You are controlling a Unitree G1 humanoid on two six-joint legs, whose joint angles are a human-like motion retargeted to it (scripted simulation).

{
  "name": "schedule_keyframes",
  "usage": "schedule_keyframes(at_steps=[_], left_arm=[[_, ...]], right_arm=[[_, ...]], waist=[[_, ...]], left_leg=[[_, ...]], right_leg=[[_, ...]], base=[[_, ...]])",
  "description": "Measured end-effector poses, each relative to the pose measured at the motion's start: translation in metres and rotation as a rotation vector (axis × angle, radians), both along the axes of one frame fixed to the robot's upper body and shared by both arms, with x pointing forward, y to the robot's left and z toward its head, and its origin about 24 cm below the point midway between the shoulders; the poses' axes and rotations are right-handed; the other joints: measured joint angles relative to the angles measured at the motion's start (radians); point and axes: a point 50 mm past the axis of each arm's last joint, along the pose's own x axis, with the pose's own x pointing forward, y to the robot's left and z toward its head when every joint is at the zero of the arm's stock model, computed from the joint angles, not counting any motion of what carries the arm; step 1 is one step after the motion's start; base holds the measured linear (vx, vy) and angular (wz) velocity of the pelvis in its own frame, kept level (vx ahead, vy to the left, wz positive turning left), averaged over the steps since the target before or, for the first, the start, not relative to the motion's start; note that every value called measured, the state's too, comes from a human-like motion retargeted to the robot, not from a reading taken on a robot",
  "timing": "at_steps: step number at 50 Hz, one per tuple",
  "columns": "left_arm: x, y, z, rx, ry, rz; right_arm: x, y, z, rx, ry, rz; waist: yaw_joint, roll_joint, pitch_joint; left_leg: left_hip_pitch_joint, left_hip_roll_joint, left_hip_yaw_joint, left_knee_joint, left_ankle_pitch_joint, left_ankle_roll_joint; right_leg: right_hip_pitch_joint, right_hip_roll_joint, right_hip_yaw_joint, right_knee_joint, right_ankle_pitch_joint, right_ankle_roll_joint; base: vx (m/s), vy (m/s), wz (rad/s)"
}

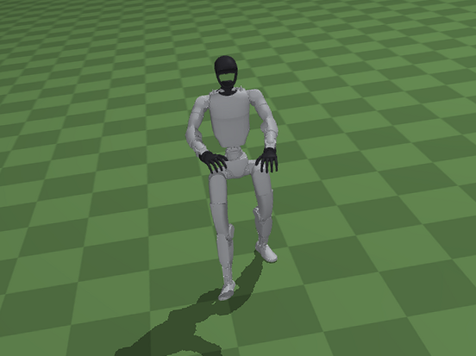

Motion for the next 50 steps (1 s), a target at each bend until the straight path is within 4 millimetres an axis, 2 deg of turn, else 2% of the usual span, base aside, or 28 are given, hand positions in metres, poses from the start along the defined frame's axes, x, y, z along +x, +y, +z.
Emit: schedule_keyframes(at_steps=[2,4,7,10,12,16,20,25,29,32,34,38,40,43,45,47,50], left_arm=[[-0.004,0.001,-0.011,-0.028,0.022,0.017],[-0.009,0.001,-0.022,-0.037,0.047,0.027],[-0.014,0.000,-0.034,-0.048,0.073,0.049],[-0.019,0.000,-0.044,-0.098,0.099,0.085],[-0.021,0.000,-0.045,-0.118,0.099,0.095],[-0.021,0.000,-0.044,-0.147,0.090,0.109],[-0.021,0.002,-0.043,-0.172,0.090,0.107],[-0.019,0.006,-0.038,-0.187,0.075,0.106],[-0.017,0.013,-0.032,-0.176,0.060,0.101],[-0.016,0.020,-0.028,-0.162,0.043,0.106],[-0.016,0.027,-0.026,-0.155,0.034,0.118],[-0.022,0.043,-0.034,-0.123,0.059,0.138],[-0.028,0.052,-0.044,-0.100,0.099,0.152],[-0.033,0.055,-0.052,-0.106,0.117,0.161],[-0.034,0.057,-0.054,-0.108,0.120,0.172],[-0.033,0.057,-0.051,-0.143,0.107,0.183],[-0.034,0.055,-0.053,-0.132,0.100,0.181]], right_arm=[[-0.001,0.002,-0.004,0.006,0.014,0.010],[-0.004,0.004,-0.010,0.002,0.029,0.025],[-0.006,0.003,-0.015,-0.013,0.044,0.027],[-0.008,0.000,-0.018,-0.029,0.055,0.026],[-0.009,0.001,-0.019,-0.049,0.060,0.038],[-0.008,0.006,-0.018,-0.078,0.053,0.056],[-0.007,0.015,-0.019,-0.109,0.052,0.079],[-0.002,0.026,-0.015,-0.137,0.034,0.096],[0.002,0.035,-0.009,-0.149,0.017,0.109],[0.004,0.041,-0.005,-0.146,0.000,0.114],[0.005,0.044,-0.003,-0.137,-0.008,0.116],[0.002,0.054,-0.010,-0.093,0.006,0.141],[-0.003,0.062,-0.020,-0.071,0.034,0.161],[-0.007,0.062,-0.028,-0.043,0.056,0.167],[-0.007,0.060,-0.029,-0.038,0.061,0.167],[-0.006,0.056,-0.026,-0.047,0.049,0.147],[-0.005,0.050,-0.023,-0.054,0.037,0.146]], waist=[[-0.005,-0.003,-0.017],[-0.006,-0.009,-0.032],[0.006,-0.008,-0.038],[0.025,0.015,-0.045],[0.060,0.019,-0.047],[0.150,0.004,-0.019],[0.261,-0.023,0.005],[0.392,-0.028,0.028],[0.452,0.006,0.034],[0.470,0.019,0.035],[0.481,0.013,0.026],[0.489,-0.009,-0.018],[0.478,-0.031,-0.069],[0.456,-0.019,-0.085],[0.439,-0.019,-0.094],[0.420,-0.032,-0.092],[0.372,-0.011,-0.085]], left_leg=[[0.006,0.007,-0.006,0.039,0.010,0.013],[-0.001,0.018,-0.012,0.105,0.034,0.033],[-0.060,0.062,-0.024,0.294,0.114,0.067],[-0.185,0.132,-0.051,0.585,0.230,0.107],[-0.273,0.155,-0.070,0.740,0.267,0.134],[-0.389,0.109,-0.098,0.860,0.210,0.154],[-0.464,0.048,-0.054,0.762,0.143,0.166],[-0.487,-0.014,0.023,0.327,0.150,0.136],[-0.431,-0.037,0.150,-0.133,0.244,0.039],[-0.395,-0.060,0.296,-0.315,0.274,-0.035],[-0.381,-0.064,0.343,-0.331,0.281,-0.031],[-0.354,-0.022,0.312,-0.243,0.293,0.029],[-0.373,0.015,0.283,-0.150,0.244,0.063],[-0.322,0.048,0.232,-0.095,0.186,0.071],[-0.296,0.049,0.198,-0.088,0.161,0.079],[-0.281,0.033,0.163,-0.087,0.140,0.083],[-0.247,0.032,0.087,-0.067,0.121,0.043]], right_leg=[[0.017,-0.011,-0.012,0.033,0.000,0.006],[0.003,-0.035,-0.012,0.137,-0.073,0.038],[0.029,-0.034,-0.005,0.200,-0.156,0.009],[0.117,0.020,0.001,0.125,-0.179,-0.076],[0.119,0.031,0.023,0.171,-0.219,-0.082],[0.177,0.043,0.080,0.173,-0.263,-0.104],[0.207,0.034,0.145,0.192,-0.291,-0.092],[0.238,0.054,0.209,0.209,-0.323,-0.073],[0.303,0.115,0.227,0.205,-0.345,-0.059],[0.366,0.147,0.226,0.194,-0.352,-0.048],[0.393,0.160,0.232,0.200,-0.346,-0.051],[0.415,0.178,0.241,0.302,-0.292,-0.056],[0.330,0.166,0.211,0.509,-0.234,-0.030],[0.259,0.158,0.167,0.748,-0.068,-0.068],[0.153,0.128,0.145,0.957,-0.014,-0.086],[0.024,0.063,0.118,1.149,-0.020,-0.059],[-0.061,0.006,0.074,1.218,-0.116,-0.112]], base=[[0.58,-0.22,0.16],[0.60,-0.26,0.11],[0.57,-0.29,0.02],[0.54,-0.30,-0.12],[0.51,-0.27,-0.49],[0.49,-0.21,-0.77],[0.47,-0.14,-0.94],[0.48,-0.07,-0.82],[0.54,-0.01,-0.44],[0.60,0.01,-0.09],[0.63,0.00,-0.08],[0.71,0.01,-0.07],[0.72,0.05,0.21],[0.66,0.09,0.60],[0.58,0.10,0.76],[0.54,0.09,0.89],[0.53,0.07,1.23]])
